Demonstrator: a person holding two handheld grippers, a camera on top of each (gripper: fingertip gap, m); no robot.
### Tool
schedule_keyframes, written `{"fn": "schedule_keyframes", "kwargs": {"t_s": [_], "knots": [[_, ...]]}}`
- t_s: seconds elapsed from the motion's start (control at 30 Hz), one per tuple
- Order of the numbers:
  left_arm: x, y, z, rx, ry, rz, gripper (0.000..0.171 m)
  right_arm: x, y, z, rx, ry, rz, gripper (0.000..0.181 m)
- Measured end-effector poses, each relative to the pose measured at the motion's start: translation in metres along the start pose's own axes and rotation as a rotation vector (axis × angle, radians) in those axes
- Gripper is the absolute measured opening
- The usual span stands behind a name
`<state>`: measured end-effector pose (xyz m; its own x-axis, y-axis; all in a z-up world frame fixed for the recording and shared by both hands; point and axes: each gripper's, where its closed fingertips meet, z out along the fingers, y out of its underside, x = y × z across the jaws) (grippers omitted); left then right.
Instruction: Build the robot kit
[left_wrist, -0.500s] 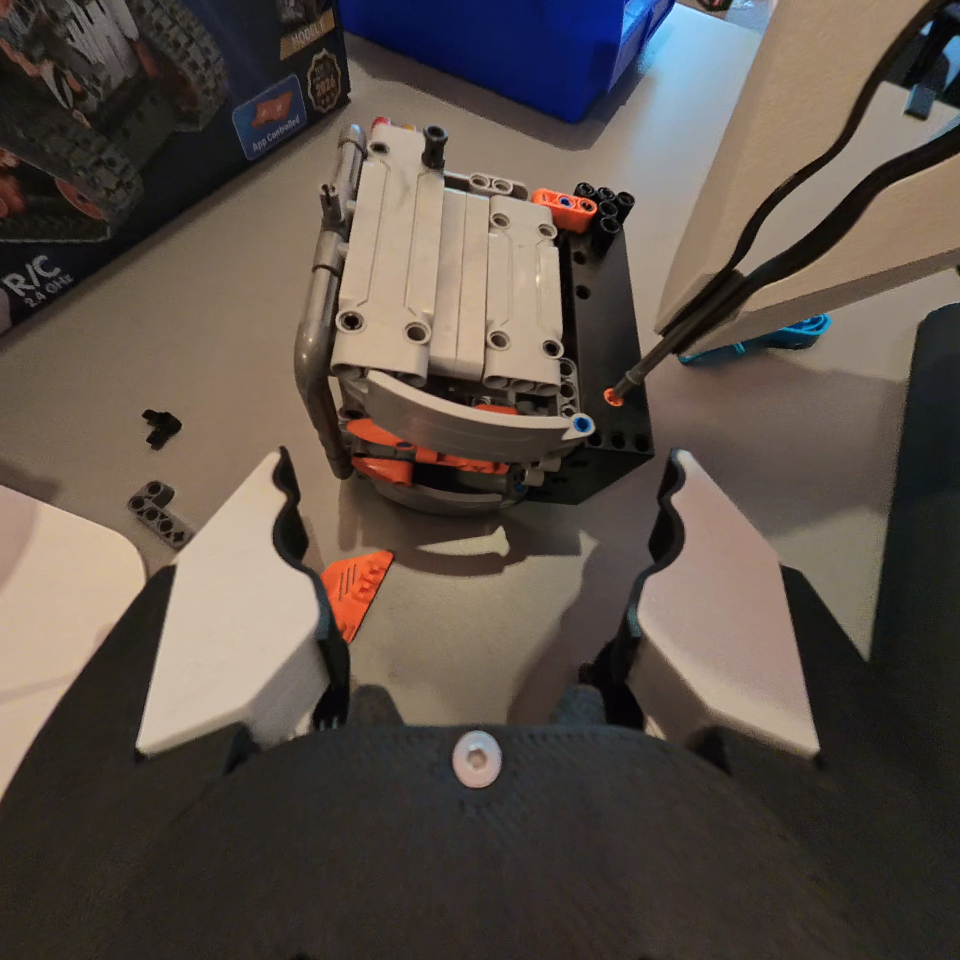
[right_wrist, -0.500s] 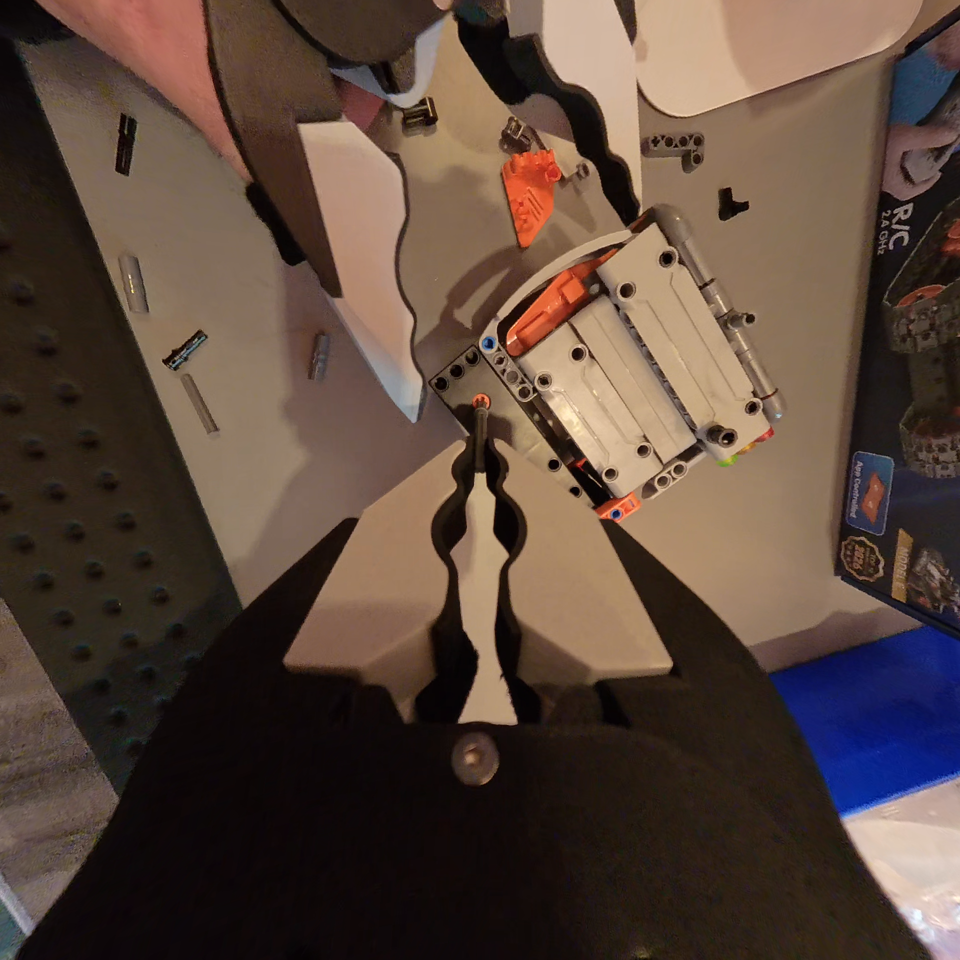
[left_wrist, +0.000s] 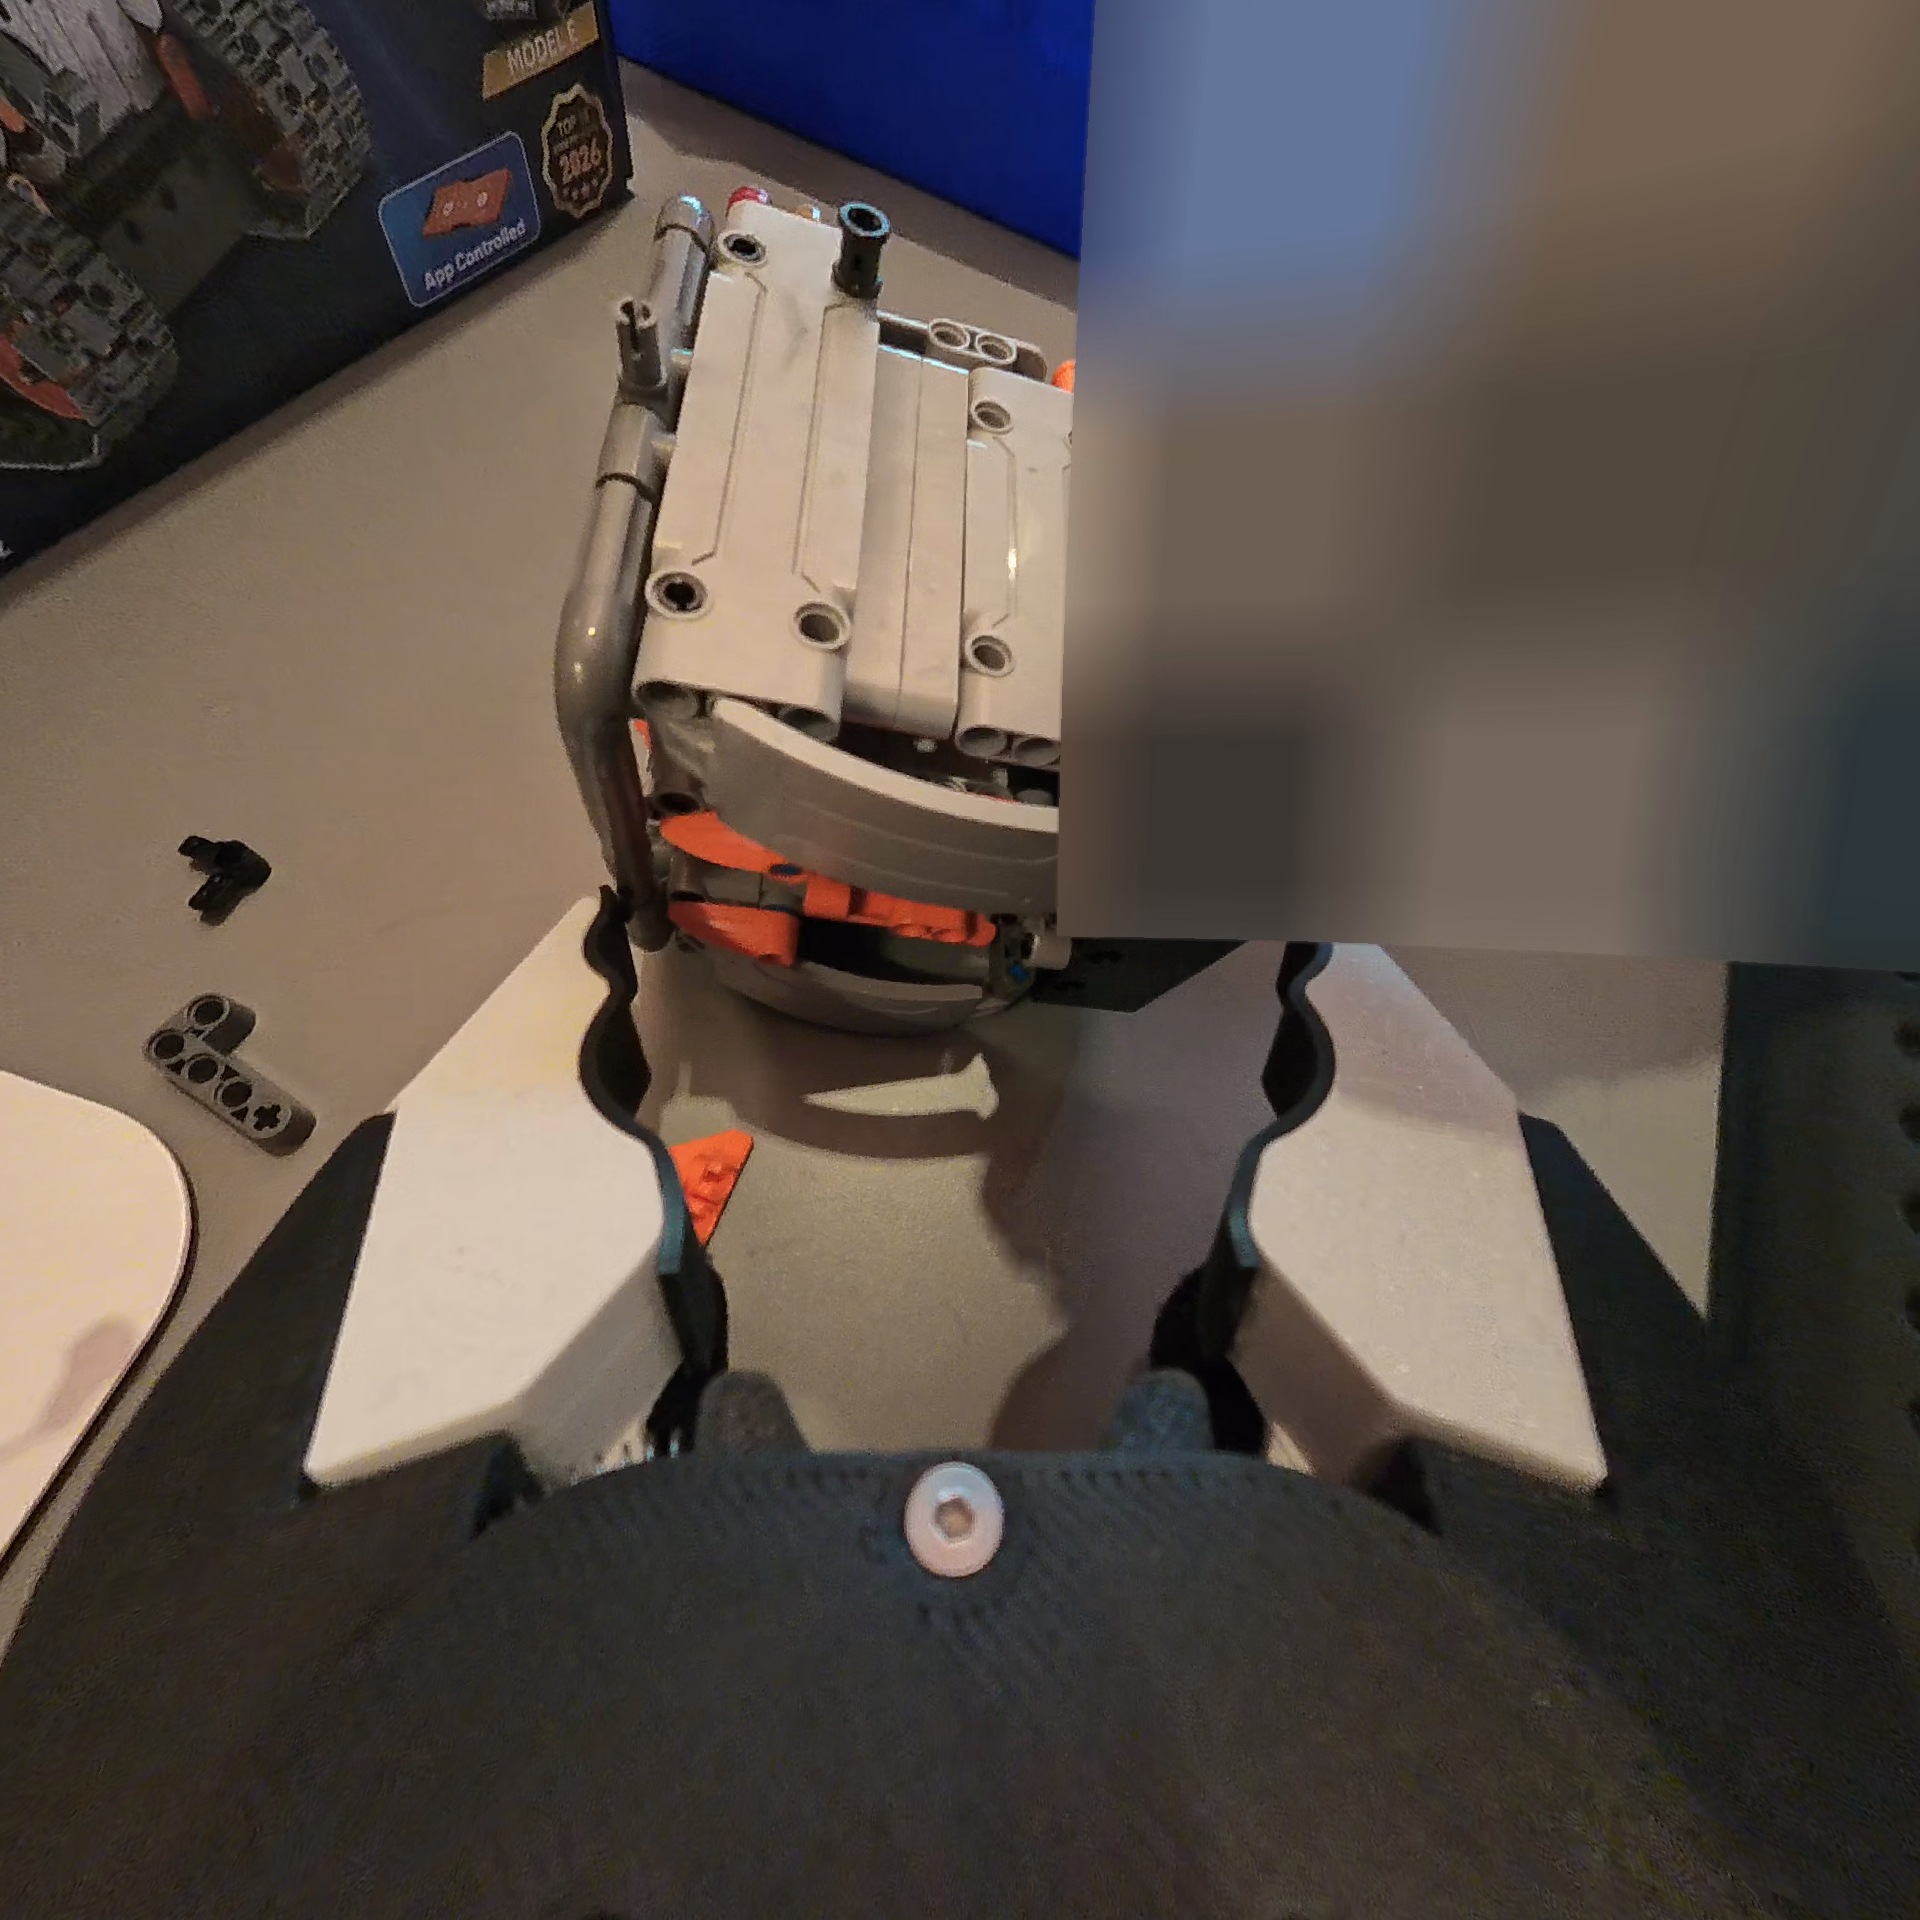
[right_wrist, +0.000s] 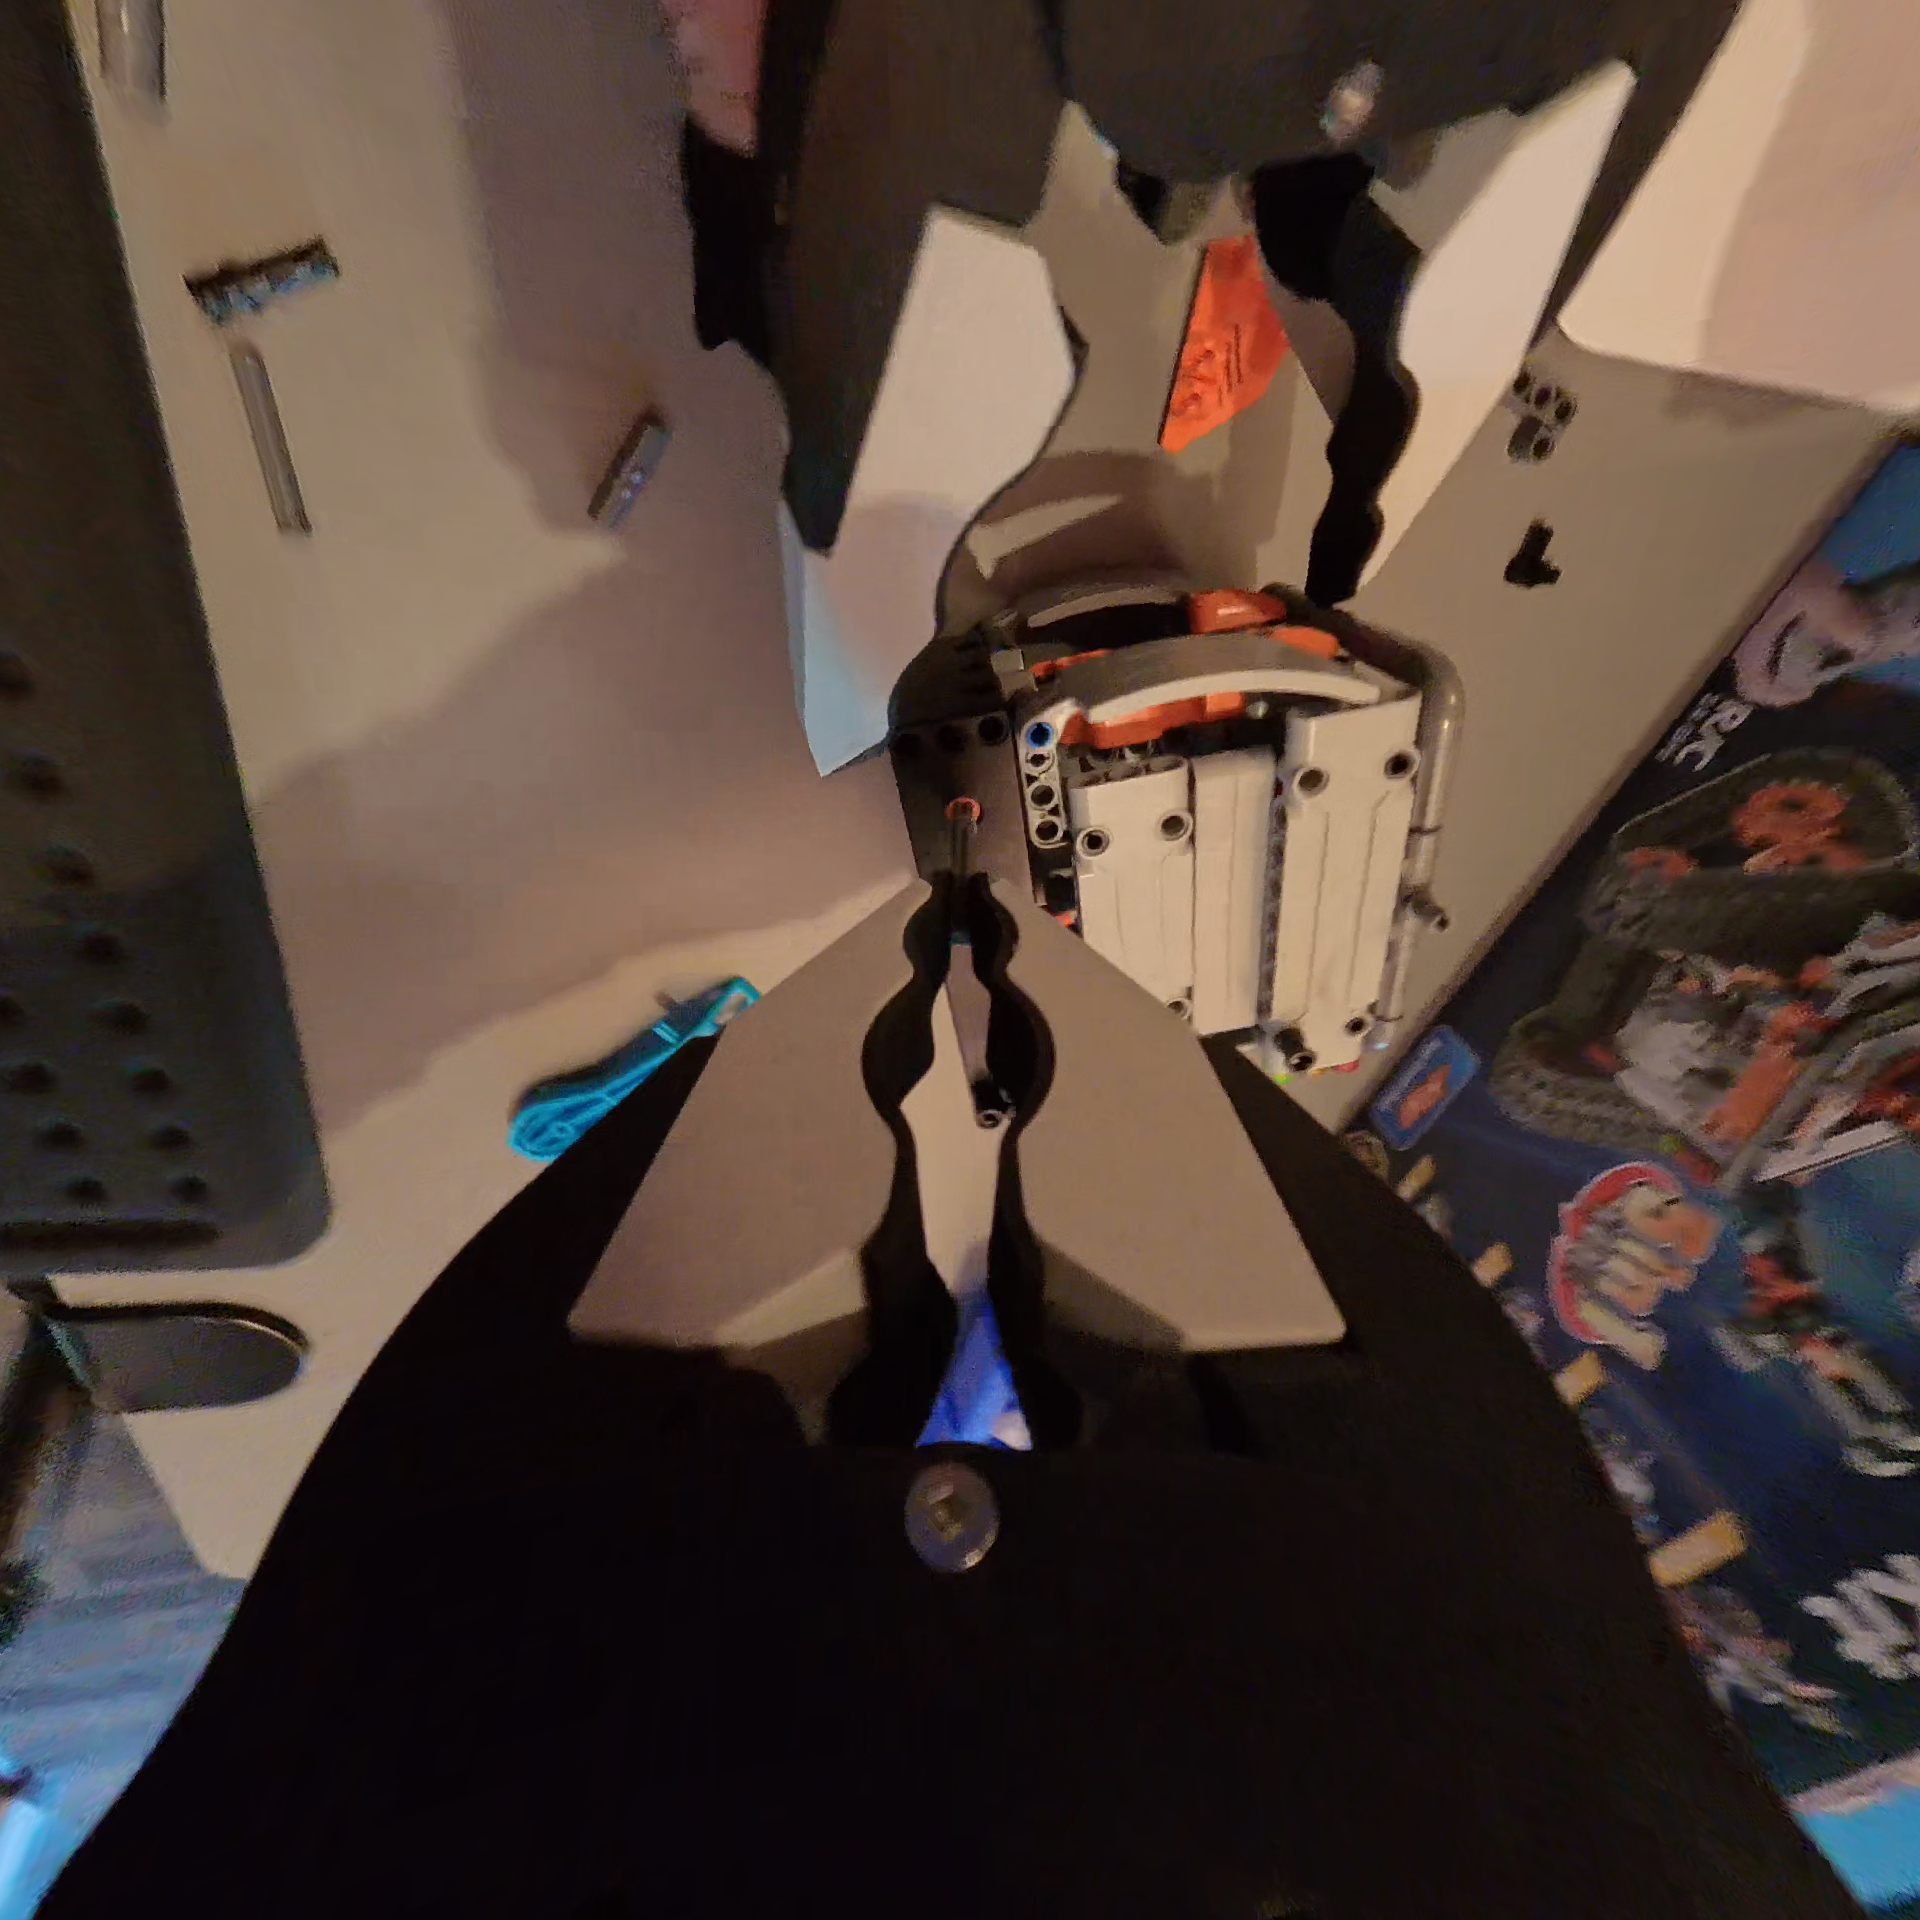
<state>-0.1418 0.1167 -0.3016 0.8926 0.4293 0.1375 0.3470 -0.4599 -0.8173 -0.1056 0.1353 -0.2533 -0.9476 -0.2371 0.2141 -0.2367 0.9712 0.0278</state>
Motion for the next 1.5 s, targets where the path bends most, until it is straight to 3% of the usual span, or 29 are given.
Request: {"fn": "schedule_keyframes", "kwargs": {"t_s": [0.17,0.47,0.5,0.57,0.63,0.87,1.07,1.37,1.5], "knots": [[0.0,0.0,0.0,0.005,0.0,0.004,0.121,-0.001,-0.002,0.0,-0.062,0.051,-0.162,0.0],[-0.002,-0.001,0.0,0.015,0.0,-0.007,0.12,0.001,-0.003,0.001,-0.074,0.03,-0.157,0.0],[-0.002,0.0,0.0,0.017,0.001,-0.008,0.119,0.002,-0.003,0.002,-0.068,0.016,-0.147,0.0],[0.003,0.0,0.0,0.02,0.034,-0.027,0.102,0.001,-0.002,0.006,-0.054,-0.035,-0.125,0.0],[0.001,0.001,0.002,0.007,0.02,-0.013,0.102,-0.007,-0.003,0.015,-0.027,-0.097,-0.122,0.0],[0.006,0.001,-0.003,0.017,0.08,-0.026,0.076,-0.002,-0.001,0.015,0.029,-0.087,-0.043,0.0],[0.011,0.001,0.002,-0.015,0.071,0.124,0.073,0.007,0.002,0.003,0.108,-0.074,0.04,0.0],[-0.013,-0.011,0.016,-0.001,0.015,0.04,0.074,0.043,0.019,-0.009,0.193,-0.019,0.192,0.0],[-0.015,-0.019,0.025,0.006,-0.006,0.019,0.066,0.047,0.024,0.0,0.173,-0.046,0.191,0.0]]}}
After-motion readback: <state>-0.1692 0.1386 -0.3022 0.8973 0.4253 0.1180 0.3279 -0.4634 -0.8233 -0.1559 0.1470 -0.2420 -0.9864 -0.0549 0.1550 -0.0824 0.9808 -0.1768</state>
